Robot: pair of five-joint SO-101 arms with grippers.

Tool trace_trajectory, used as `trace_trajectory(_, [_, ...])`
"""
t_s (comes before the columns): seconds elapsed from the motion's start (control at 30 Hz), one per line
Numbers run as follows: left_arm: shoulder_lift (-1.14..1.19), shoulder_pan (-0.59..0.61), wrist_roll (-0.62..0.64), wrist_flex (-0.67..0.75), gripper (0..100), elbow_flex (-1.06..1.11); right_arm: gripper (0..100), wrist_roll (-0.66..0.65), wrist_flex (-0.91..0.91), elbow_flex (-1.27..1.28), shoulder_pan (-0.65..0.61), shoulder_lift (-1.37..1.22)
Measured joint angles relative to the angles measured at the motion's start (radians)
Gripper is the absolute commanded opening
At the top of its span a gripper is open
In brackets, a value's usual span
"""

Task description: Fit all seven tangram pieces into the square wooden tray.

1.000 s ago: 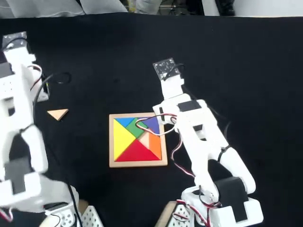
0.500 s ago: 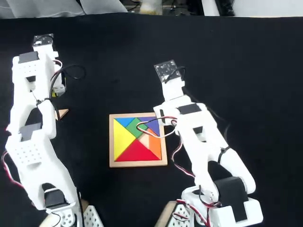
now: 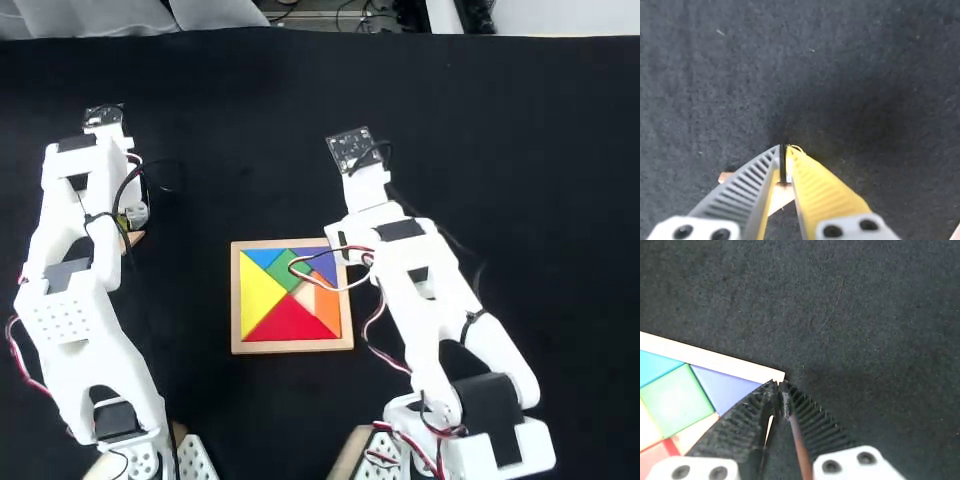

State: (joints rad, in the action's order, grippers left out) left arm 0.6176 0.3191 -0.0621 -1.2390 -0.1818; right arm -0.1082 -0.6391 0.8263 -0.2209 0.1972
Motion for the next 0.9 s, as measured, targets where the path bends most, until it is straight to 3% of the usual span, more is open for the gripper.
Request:
trace_trajectory(0.23, [-0.098,-0.012,-0.015,0.035,3,0.147,1.1,-0.005,0.000,-0.040,0.002,-0.095])
trace_trajectory(0.57, [-0.345,-0.049,-0.212,0.138,3,0.529,1.1,-0.038,0.000,-0.041,0.002,-0.098])
trace_trajectory(0.8, [-0.388,0.066,-0.356,0.135,3,0.591,1.1,-0.038,0.000,-0.041,0.002,-0.098])
trace_trajectory(0.9, [-0.417,0.120,-0.439,0.058,3,0.592,1.1,-0.038,0.000,-0.041,0.002,-0.098])
